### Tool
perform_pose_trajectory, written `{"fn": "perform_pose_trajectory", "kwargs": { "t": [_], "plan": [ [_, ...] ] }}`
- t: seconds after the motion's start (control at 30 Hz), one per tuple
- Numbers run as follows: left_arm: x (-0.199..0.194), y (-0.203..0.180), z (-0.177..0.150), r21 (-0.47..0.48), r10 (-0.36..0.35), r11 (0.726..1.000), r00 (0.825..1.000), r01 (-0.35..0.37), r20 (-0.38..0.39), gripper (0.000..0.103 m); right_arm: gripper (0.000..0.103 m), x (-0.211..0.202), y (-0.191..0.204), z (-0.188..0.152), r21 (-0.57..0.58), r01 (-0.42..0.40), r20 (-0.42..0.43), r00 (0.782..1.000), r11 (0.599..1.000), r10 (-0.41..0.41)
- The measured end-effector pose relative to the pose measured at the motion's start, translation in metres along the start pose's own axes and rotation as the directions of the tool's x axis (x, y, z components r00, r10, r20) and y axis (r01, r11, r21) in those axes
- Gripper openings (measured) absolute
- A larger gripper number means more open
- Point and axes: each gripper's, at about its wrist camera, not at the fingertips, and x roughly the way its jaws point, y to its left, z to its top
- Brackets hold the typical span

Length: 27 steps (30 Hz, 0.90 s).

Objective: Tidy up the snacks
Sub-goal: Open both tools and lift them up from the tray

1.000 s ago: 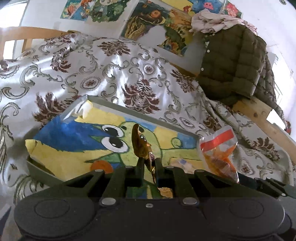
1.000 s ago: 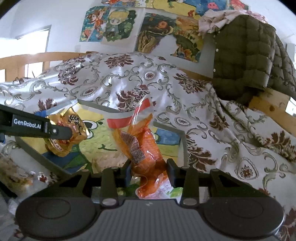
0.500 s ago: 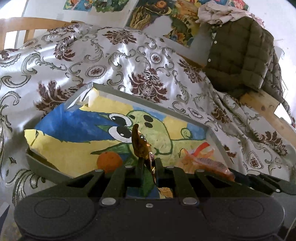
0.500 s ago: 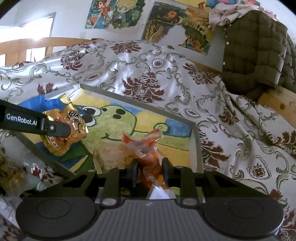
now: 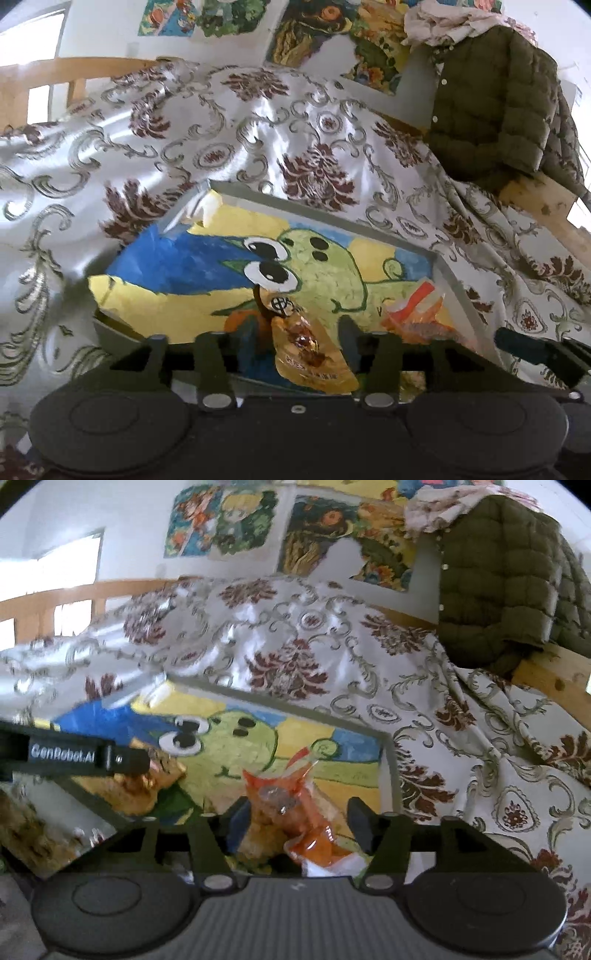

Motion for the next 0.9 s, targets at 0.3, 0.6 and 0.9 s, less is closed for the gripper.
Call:
{"fn": "perform_pose_trajectory", "kwargs": {
  "t": [0.3,0.6,0.9],
  "plan": [
    [-0.047,-0.006,0.009,0.015,0.050,0.999,0.992,-0.052,0.115,0.098,0.088,-0.047,-0.027,0.014,0.132,0.033,0.098,0.994,0.991,-0.046],
    [-0.099,-0.021,0.005,0.067,0.089,0.992,0.971,-0.106,0.222,0.102,0.103,-0.098,-0.031,0.021,0.150,0.086,0.254,0.959,0.985,-0.122],
    [-0.135,-0.025,-0.012,0.072,0.113,0.988,0.959,-0.136,0.258,0.102,0.103,-0.138,-0.031,0.005,0.198,0.086,0.248,0.959,0.976,-0.134]
  ]
}}
